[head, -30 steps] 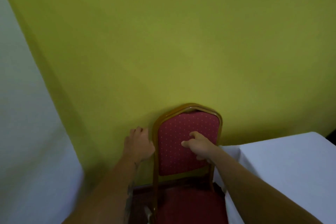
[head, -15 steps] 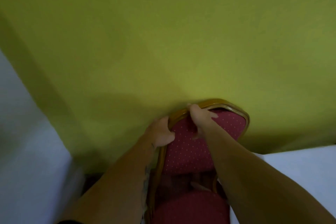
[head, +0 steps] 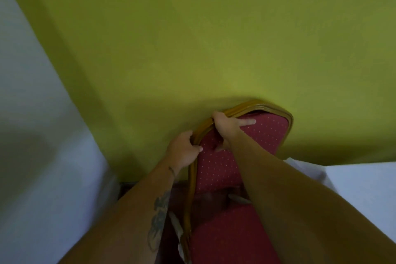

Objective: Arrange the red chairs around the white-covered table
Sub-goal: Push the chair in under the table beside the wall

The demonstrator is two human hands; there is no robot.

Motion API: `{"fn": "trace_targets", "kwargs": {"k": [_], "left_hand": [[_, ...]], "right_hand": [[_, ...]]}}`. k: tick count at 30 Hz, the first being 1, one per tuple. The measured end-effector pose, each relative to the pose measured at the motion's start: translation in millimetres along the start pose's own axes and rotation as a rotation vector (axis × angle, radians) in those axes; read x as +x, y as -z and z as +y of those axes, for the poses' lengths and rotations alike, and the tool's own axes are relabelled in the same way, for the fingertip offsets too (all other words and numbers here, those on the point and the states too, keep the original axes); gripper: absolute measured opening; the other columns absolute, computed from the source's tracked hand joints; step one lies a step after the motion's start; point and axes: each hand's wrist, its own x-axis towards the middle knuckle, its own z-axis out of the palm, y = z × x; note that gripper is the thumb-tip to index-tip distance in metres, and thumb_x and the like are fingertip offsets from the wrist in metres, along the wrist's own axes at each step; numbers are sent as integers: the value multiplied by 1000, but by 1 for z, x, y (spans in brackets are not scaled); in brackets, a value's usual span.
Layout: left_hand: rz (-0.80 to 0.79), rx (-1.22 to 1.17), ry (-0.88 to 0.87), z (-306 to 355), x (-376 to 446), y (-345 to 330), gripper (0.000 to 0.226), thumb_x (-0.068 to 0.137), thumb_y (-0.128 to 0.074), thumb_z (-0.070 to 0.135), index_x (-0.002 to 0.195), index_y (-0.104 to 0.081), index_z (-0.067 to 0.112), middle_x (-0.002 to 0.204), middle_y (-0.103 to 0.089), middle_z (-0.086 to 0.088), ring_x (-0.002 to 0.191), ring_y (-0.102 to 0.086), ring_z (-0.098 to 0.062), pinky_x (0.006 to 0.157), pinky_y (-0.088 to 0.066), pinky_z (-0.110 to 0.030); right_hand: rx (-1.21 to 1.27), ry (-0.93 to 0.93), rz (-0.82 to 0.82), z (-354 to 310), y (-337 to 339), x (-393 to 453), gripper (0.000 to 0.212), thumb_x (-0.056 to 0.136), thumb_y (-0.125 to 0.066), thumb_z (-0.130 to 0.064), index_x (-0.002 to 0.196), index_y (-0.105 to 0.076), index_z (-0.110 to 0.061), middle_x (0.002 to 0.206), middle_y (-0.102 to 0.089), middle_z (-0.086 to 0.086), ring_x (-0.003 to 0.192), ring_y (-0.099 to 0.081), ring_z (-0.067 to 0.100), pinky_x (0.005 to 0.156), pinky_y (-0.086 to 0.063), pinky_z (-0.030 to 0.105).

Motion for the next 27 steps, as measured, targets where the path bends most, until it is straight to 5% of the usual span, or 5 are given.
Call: {"fn": "trace_targets", "kwargs": {"k": [5,12,17,23,27], "left_hand": [[41,-22,80,-22,-27,20,52,90,-76,23,138,-60,10,133,-66,-10,121,-62,-31,99,-50,-40],[172,-81,201,-63,-101,48,31,89,-77,16,119,-70,15,111,-72,-3,100,-65,-23,82,-46,-31],[190,-122,252,-78,-156,65,25,92,-73,10,112,-62,18,101,-65,4,87,-58,-14,71,-43,-24],[135,-148,310,-99,-207,69,43,83,-80,3,118,-64,21,113,-69,-1,107,-64,-25,100,-51,-43],[-182,-44,369,-101,-232,87,38,91,-66,-6,120,-65,19,106,-72,-6,91,-67,-20,82,-58,-37]], "right_hand": [[-52,26,-95,11,-27,-23,144,57,-64,-56,99,72,-31,163,-35,24,134,-47,52,66,-58,65],[-98,83,-199,36,-52,-130,132,92,-71,-44,149,47,-22,169,14,33,138,-44,43,65,-50,34],[-191,118,-323,59,-81,-166,151,67,-76,-60,141,53,-33,165,29,31,141,-35,58,108,-45,61],[-296,204,-422,92,-90,-194,145,67,-72,-53,144,49,-37,165,23,31,146,-25,60,113,-40,63],[-335,257,-435,117,-70,-205,142,75,-76,-48,150,44,-35,166,16,32,148,-25,57,120,-30,62]]}}
